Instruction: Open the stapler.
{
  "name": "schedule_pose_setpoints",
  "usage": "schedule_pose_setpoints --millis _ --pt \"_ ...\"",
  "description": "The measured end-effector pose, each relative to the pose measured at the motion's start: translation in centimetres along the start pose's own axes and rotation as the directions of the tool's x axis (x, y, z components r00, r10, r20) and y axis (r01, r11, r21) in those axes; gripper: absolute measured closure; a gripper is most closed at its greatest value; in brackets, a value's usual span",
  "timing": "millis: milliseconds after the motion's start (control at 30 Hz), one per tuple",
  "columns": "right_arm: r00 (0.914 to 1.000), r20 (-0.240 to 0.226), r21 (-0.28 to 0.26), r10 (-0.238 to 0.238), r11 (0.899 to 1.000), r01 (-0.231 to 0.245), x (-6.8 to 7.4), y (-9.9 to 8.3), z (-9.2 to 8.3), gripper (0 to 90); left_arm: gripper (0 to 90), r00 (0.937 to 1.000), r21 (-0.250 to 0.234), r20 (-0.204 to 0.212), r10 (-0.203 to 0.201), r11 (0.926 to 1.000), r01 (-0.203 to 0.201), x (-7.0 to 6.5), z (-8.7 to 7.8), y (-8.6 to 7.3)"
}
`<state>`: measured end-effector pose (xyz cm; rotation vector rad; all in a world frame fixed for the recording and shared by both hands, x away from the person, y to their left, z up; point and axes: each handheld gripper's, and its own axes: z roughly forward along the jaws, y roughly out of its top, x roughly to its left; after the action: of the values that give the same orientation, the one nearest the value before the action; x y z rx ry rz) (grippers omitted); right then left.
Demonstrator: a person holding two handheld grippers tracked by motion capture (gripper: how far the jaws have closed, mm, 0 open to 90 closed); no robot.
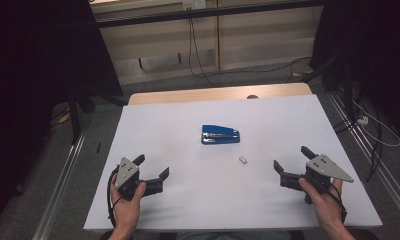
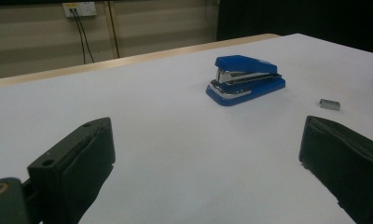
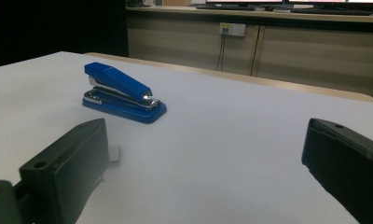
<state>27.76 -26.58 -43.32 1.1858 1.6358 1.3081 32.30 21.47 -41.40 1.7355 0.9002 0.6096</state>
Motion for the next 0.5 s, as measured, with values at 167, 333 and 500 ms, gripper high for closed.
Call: schedule_pose_setpoints --millis 167,333,500 --pt "0.9999 -0.012 0.02 -0.008 1.0 0.008 0.2 -0.1 0.2 0.0 3.4 0.9999 0.03 -0.003 0.01 0.9995 -0.01 -0.2 0.4 -0.1" --pt "0.9992 -0.03 0.033 -0.026 0.999 0.027 0.6 -0.1 0.8 0.0 3.4 1.0 0.043 0.001 0.009 0.999 -0.009 -0.2 0.7 -0.1" --pt "0.9991 -0.039 0.032 -0.02 0.999 0.021 0.8 -0.1 1.2 0.3 3.2 0.9998 0.058 -0.003 0.022 0.9981 -0.022 -0.1 1.2 -0.2"
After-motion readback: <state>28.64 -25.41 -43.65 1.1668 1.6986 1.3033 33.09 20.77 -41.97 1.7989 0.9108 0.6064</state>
